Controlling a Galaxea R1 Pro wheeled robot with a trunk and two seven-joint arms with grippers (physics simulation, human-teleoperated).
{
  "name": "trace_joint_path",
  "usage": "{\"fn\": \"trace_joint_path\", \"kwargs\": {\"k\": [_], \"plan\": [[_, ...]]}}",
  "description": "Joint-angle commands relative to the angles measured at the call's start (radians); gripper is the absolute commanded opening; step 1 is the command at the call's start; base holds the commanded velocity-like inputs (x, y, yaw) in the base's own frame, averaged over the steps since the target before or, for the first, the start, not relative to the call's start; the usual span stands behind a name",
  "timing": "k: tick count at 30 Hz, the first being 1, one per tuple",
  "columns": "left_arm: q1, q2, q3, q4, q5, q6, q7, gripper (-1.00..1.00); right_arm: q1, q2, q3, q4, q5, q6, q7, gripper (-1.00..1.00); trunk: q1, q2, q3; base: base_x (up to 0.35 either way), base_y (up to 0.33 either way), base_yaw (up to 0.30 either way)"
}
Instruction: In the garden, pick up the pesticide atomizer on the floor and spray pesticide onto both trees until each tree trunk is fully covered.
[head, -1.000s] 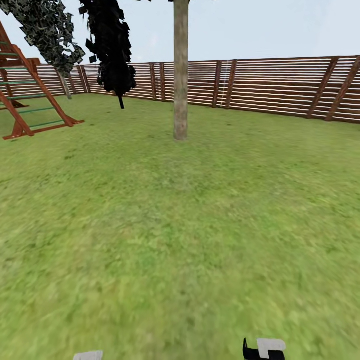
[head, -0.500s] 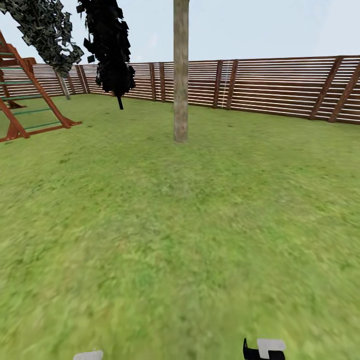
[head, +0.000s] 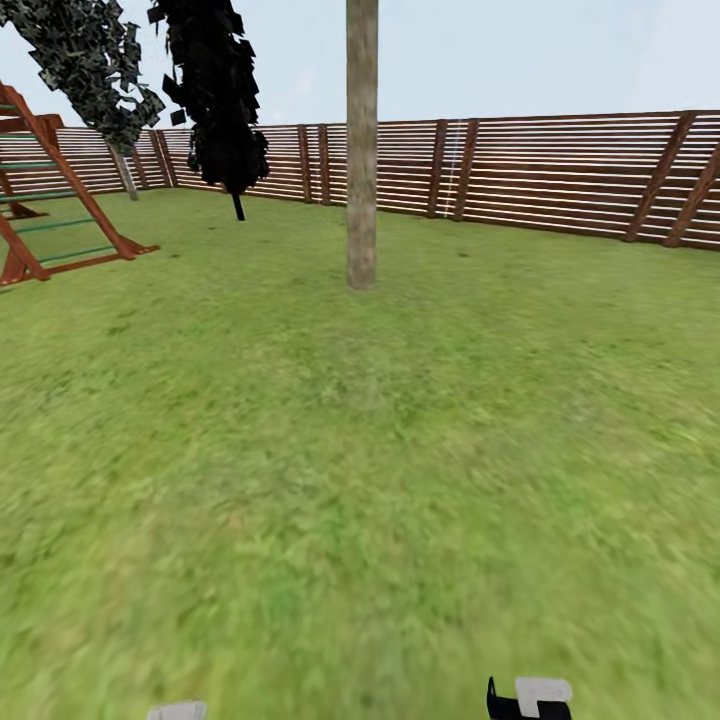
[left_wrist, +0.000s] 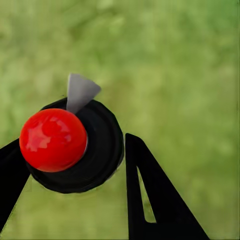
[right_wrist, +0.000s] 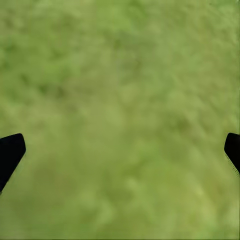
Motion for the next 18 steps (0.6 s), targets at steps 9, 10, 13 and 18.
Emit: {"fn": "trace_joint_path", "kwargs": {"k": [9,10,13,18], "plan": [[0.0,0.0,-0.006,0.001,0.01,-0.003,0.0,-1.0,-0.001,0.0,0.0,0.001,0.01,0.0,-0.009,1.0,0.0,0.0,-0.001,0.339,0.0,0.0],[0.0,0.0,-0.005,0.001,0.01,-0.003,0.0,-1.0,-0.001,0.0,0.0,0.001,0.01,0.0,-0.009,1.0,0.0,0.0,-0.001,0.339,0.0,0.0],[0.0,0.0,-0.006,0.001,0.01,-0.003,0.0,-1.0,0.0,0.0,0.0,0.001,0.01,0.0,-0.009,1.0,0.0,0.0,-0.001,0.339,0.0,0.0],[0.0,0.0,-0.006,0.001,0.01,-0.003,0.0,-1.0,0.0,0.0,0.0,0.001,0.01,0.0,-0.009,1.0,0.0,0.0,-0.001,0.339,0.0,0.0]]}}
